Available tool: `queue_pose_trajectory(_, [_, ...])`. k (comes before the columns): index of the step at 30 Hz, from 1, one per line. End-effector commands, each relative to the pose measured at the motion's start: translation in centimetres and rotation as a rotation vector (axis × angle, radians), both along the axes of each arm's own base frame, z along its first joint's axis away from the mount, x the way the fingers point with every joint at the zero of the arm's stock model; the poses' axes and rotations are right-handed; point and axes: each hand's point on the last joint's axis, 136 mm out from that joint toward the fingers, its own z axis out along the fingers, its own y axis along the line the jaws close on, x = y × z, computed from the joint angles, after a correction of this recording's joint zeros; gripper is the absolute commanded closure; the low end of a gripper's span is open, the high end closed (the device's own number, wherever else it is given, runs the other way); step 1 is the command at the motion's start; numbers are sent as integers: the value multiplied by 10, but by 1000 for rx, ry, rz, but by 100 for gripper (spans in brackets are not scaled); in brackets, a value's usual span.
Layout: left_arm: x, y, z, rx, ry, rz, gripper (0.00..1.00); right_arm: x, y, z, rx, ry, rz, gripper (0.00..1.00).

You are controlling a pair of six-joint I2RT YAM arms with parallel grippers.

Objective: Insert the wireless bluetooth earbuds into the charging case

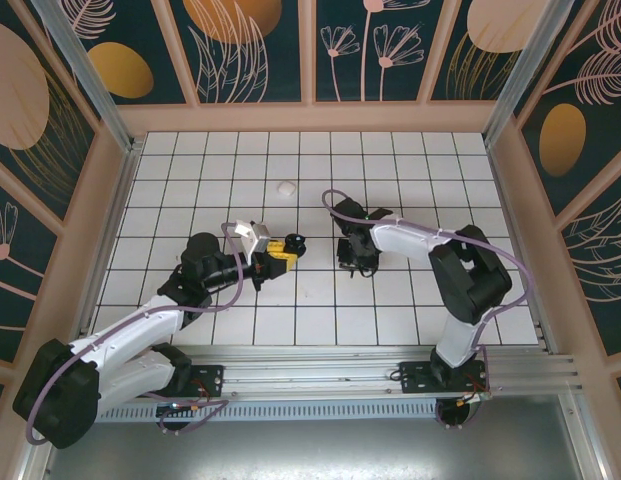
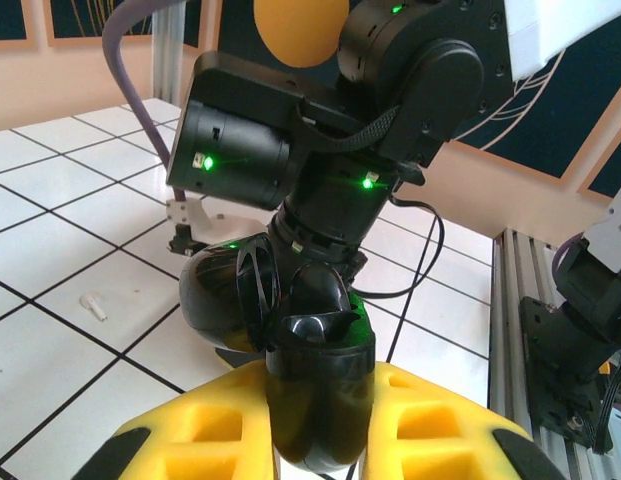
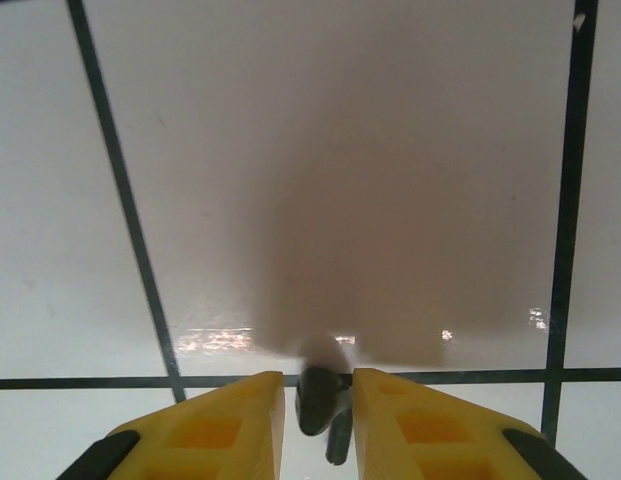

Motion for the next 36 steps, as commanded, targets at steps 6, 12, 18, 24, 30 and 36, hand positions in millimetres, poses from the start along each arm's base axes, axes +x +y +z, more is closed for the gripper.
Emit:
queue_pose_trajectory(6, [-4, 0, 9, -22, -33, -7, 100, -2, -4, -8, -89, 23, 8, 77])
queue_pose_trajectory(12, [-4, 2, 8, -22, -31, -1, 100, -1, -6, -9, -135, 22, 23, 81])
queue_pose_trajectory(18, [-4, 1, 6, -20, -28, -2, 100, 4, -7, -3, -168, 9, 38, 84])
queue_pose_trajectory(24, [-3, 1, 5, -21, -31, 0, 100, 11, -8, 22, -201, -61, 43, 85])
queue_pose_trajectory(30, [0, -1, 8, -44, -30, 3, 100, 22, -5, 64, -207, -181, 25, 87])
queue_pose_trajectory(36, [12, -6, 16, -71, -24, 24, 100, 30, 5, 122, -177, -334, 9, 87])
